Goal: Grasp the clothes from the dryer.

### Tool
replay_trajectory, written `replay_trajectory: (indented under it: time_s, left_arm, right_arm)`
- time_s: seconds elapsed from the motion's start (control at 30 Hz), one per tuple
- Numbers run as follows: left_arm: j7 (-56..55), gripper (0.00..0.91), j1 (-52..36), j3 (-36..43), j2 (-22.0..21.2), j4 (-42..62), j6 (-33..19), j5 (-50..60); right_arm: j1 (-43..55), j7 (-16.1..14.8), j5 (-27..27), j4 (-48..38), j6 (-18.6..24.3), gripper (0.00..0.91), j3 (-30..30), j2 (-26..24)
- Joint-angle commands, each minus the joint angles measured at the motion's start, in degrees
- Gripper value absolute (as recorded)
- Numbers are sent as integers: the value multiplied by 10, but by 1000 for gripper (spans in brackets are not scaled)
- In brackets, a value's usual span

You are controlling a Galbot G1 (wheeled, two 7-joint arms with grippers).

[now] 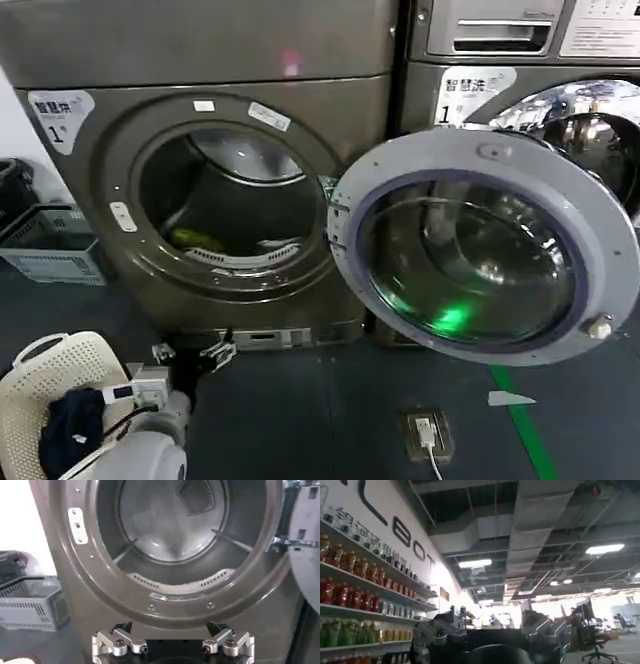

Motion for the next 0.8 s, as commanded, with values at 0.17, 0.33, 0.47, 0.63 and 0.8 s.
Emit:
replay_trajectory:
  time_s: [0.17,0.33,0.47,0.63,0.8]
  left_arm:
    - [0,907,-1,0,0,1,28,1]
    - [0,907,1,2,-1,0,28,2]
    - [0,907,0,0,1,-1,28,1]
    - [1,907,-1,-3,3,-1,28,1]
    - [1,907,-1,-4,4,-3,28,1]
  right_arm:
    - [1,0,0,1,-1,907,-1,0]
    - [3,-1,0,4,-2,907,-2,0]
    - [2,-1,0,5,-1,907,-4,1]
    - [5,-1,-1,8,-2,907,-8,2]
    - [3,-1,0,8,-2,907,-6,0]
